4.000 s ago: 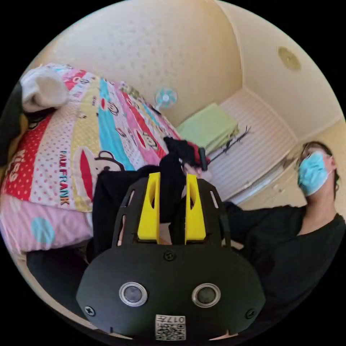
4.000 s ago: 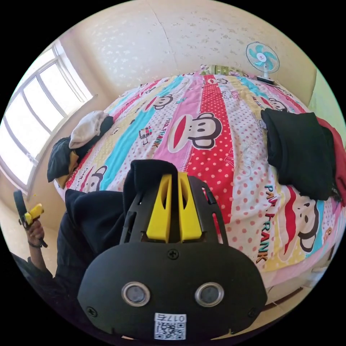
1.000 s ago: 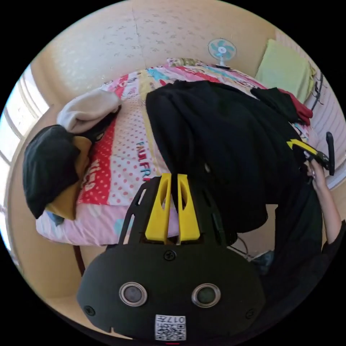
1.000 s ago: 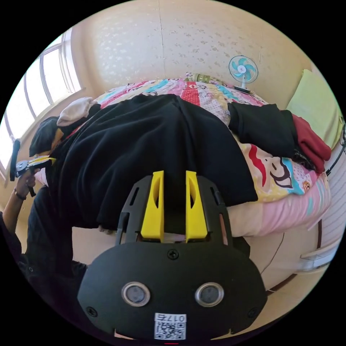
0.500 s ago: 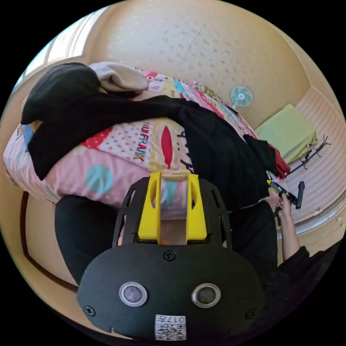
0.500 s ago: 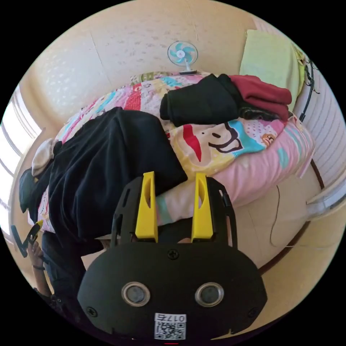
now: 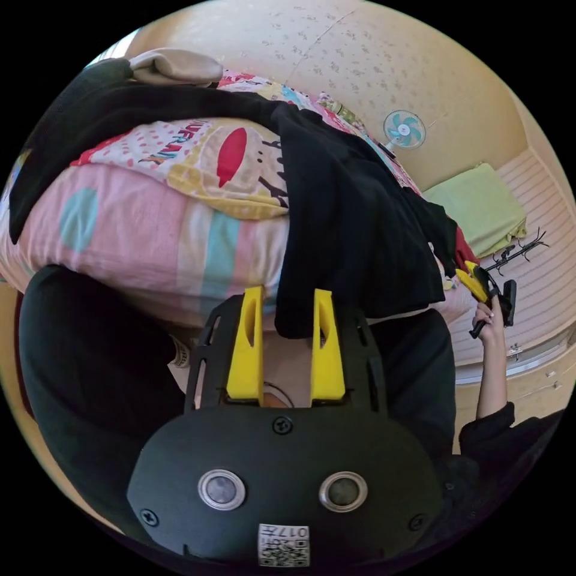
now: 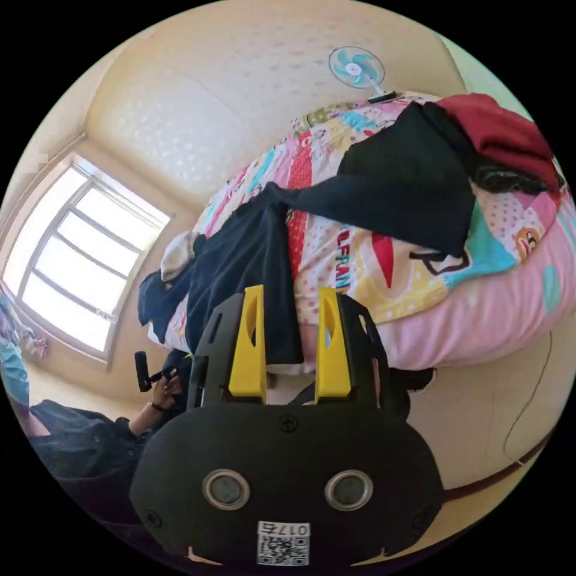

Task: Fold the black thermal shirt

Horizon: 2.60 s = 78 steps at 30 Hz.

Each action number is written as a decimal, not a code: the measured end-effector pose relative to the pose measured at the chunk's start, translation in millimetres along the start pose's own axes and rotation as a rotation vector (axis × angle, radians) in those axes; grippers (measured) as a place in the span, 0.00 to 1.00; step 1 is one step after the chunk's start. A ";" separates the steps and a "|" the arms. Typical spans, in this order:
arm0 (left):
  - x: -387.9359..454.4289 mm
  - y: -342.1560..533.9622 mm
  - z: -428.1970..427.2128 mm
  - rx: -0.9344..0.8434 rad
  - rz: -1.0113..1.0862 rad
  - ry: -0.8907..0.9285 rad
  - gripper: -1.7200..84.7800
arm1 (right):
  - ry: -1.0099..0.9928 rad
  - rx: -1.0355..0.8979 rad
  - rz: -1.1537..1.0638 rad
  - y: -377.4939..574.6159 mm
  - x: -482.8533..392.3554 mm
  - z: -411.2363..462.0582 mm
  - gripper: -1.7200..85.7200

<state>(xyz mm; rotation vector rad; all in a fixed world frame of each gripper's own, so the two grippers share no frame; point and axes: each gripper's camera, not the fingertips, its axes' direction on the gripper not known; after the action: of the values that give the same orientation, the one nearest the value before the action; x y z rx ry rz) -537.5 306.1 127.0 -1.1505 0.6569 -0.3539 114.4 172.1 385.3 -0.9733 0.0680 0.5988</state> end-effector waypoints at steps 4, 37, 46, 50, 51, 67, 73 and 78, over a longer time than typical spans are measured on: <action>5.1 -7.7 -22.5 -0.112 0.132 0.026 0.06 | 0.002 -0.027 -0.026 18.4 -15.1 -13.4 0.09; -106.2 -98.0 -103.6 0.275 0.228 0.364 0.03 | -0.473 0.634 0.537 61.6 309.9 -320.2 0.08; -131.3 -99.7 -129.4 0.275 0.199 0.517 0.02 | -0.946 1.028 0.599 86.1 312.5 -481.3 0.07; -133.4 -99.3 -142.3 0.278 0.200 0.527 0.02 | -0.565 1.065 0.811 103.3 409.5 -497.0 0.11; -133.7 -99.2 -144.0 0.279 0.200 0.528 0.02 | -0.491 1.081 0.815 116.0 421.6 -496.6 0.12; -139.7 -105.0 -184.5 0.276 0.191 0.569 0.02 | -0.252 0.838 0.737 118.4 410.8 -389.9 0.13; -143.1 -109.5 -197.4 0.274 0.190 0.589 0.02 | -0.371 0.992 0.675 93.2 353.1 -408.2 0.07; -149.1 -115.7 -206.1 0.268 0.186 0.627 0.02 | -0.436 0.879 0.056 -2.7 99.3 -400.2 0.06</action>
<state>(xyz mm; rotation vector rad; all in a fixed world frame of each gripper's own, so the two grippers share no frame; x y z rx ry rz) -775.7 198.6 225.9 -0.7062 1.2146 -0.6322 281.7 -101.8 126.4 0.0179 -0.0322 0.7266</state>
